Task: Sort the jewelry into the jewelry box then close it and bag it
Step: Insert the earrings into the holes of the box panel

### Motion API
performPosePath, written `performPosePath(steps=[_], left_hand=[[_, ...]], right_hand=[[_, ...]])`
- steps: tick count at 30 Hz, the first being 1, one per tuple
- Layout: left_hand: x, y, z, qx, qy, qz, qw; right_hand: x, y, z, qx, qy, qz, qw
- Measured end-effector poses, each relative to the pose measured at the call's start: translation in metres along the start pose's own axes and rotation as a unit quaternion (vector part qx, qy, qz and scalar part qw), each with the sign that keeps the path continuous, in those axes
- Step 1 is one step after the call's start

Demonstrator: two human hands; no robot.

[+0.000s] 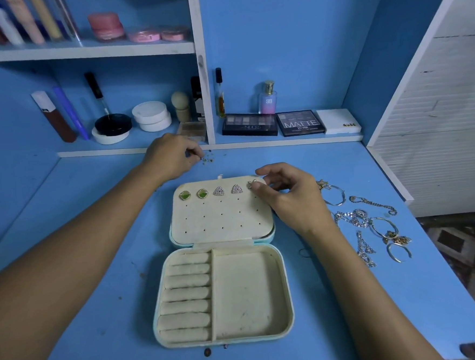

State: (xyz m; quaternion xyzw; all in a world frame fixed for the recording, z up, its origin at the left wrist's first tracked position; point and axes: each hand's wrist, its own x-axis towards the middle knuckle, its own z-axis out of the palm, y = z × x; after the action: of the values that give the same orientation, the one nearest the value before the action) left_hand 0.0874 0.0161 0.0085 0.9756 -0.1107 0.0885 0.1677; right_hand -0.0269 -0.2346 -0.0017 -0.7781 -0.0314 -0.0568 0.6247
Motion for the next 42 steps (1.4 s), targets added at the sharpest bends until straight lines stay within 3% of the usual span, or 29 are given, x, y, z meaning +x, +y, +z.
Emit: performPosePath(steps=[25, 38, 42], left_hand=[[-0.002, -0.007, -0.006, -0.02, -0.023, 0.013, 0.999], [-0.003, -0.002, -0.009, 0.024, -0.06, -0.017, 0.998], [-0.005, 0.001, -0.012, -0.011, -0.05, -0.04, 0.998]], right_hand=[[0.0, 0.001, -0.001, -0.005, 0.001, -0.001, 1.0], [-0.003, -0.001, 0.001, 0.004, 0.011, -0.004, 1.0], [-0.006, -0.003, 0.001, 0.023, 0.011, 0.0, 1.0]])
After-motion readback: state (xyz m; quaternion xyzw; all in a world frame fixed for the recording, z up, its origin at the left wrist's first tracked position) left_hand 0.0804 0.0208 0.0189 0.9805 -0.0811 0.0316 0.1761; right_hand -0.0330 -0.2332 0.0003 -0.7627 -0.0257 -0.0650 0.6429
